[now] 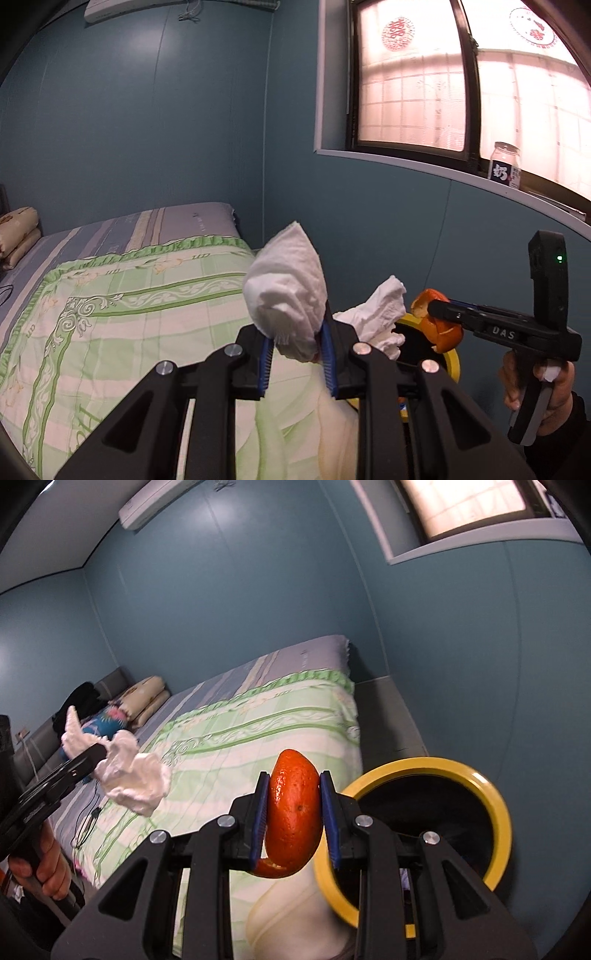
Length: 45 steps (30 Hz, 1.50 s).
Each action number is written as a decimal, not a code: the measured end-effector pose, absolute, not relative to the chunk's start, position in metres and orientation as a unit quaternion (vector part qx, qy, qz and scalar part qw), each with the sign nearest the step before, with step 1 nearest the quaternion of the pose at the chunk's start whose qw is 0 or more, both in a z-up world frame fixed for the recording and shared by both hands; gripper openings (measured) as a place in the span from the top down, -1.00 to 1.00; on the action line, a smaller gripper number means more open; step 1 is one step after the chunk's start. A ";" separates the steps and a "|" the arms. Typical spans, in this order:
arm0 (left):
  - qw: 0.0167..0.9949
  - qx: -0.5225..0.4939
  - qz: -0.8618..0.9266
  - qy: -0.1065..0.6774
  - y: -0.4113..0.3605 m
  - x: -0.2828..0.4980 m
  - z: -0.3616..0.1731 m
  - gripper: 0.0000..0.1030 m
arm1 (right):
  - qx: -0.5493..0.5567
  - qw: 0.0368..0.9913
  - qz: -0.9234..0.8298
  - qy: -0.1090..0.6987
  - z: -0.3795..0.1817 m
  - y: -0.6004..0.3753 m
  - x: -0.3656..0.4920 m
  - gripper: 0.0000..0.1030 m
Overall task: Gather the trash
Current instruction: 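Carry the tissue and orange peel over the yellow bin, then open both tools to drop the tissue and orange peel into the bin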
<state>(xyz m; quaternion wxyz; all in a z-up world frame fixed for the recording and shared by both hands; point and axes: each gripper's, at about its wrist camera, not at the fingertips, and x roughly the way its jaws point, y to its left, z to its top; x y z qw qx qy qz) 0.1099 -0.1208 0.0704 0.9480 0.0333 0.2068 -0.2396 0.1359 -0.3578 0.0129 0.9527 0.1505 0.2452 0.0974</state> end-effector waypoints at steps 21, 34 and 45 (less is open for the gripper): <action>0.932 0.046 -0.301 0.197 -0.205 0.125 0.055 0.59 | 0.189 0.953 0.028 0.237 -0.012 -0.421 0.145 0.50; 0.915 0.037 -0.301 0.267 -0.253 0.179 0.007 0.59 | 0.184 0.950 -0.019 0.250 -0.037 -0.436 0.156 0.50; 0.897 0.039 -0.295 0.328 -0.288 0.225 -0.048 0.59 | 0.203 0.935 -0.051 0.288 -0.077 -0.462 0.190 0.49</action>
